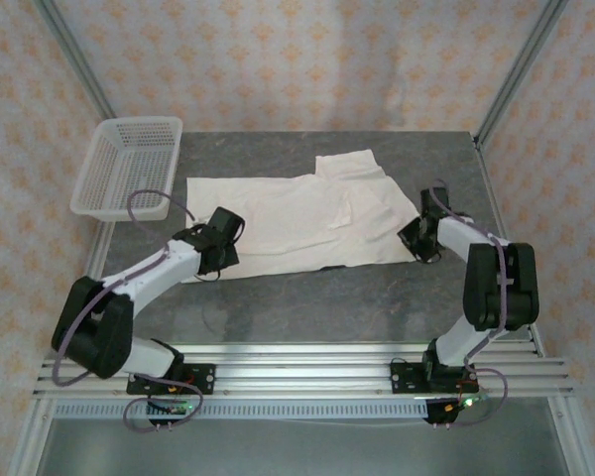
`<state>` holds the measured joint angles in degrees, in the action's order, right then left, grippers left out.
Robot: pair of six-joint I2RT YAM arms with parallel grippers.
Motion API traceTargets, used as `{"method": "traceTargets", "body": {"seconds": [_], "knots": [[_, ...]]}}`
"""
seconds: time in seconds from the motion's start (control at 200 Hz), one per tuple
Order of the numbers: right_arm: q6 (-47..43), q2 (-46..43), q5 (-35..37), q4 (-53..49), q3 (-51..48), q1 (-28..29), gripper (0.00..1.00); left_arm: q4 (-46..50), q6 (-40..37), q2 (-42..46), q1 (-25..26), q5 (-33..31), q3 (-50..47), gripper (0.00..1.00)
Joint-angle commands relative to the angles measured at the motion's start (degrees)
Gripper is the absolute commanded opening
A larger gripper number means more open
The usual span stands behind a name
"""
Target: Fold the inside-out t-shirt
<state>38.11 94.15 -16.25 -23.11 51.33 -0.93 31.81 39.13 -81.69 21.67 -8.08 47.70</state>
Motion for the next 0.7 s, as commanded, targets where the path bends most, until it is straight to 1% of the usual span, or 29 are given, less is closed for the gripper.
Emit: {"method": "traceTargets", "body": {"seconds": [0.0, 0.135, 0.205, 0.295, 0.39, 0.465, 0.58, 0.666, 0.696], "knots": [[-0.4, 1.5, 2.5, 2.4, -1.9, -1.0, 0.00, -0.9, 5.1, -2.2, -2.5, -4.8, 0.1, 0.00], [3.0, -0.3, 4.5, -0.3, -5.5, -1.1, 0.00, -0.9, 8.1, -5.7, -6.9, -3.2, -3.6, 0.00], [3.2, -2.9, 4.6, -1.0, -8.3, -1.1, 0.00, -1.1, 8.0, -5.1, -8.2, -2.4, -5.8, 0.00], [3.4, -7.0, 5.3, -2.2, -12.3, -1.1, 0.00, -0.8, 8.2, -1.0, -8.5, -1.6, -8.8, 0.00], [3.8, -12.0, 6.8, -5.0, -16.2, -1.1, 0.00, -0.8, 8.6, 2.8, -8.4, 1.3, -12.7, 0.00], [4.6, -15.6, 8.0, -7.9, -18.6, -1.1, 0.00, 1.3, 8.9, 6.1, -8.3, 2.6, -15.1, 0.00], [4.5, -21.1, 8.5, -13.4, -20.8, -1.1, 0.00, 3.1, 9.3, 14.2, -8.2, 5.5, -20.3, 0.00], [6.3, -26.0, 7.9, -14.8, -24.3, -1.1, 0.01, 5.1, 8.4, 20.7, -7.5, 5.9, -22.0, 0.00], [7.1, -29.1, 7.6, -15.4, -25.6, -1.1, 0.02, 6.5, 8.5, 22.7, -7.5, 5.8, -22.0, 0.00]]}}
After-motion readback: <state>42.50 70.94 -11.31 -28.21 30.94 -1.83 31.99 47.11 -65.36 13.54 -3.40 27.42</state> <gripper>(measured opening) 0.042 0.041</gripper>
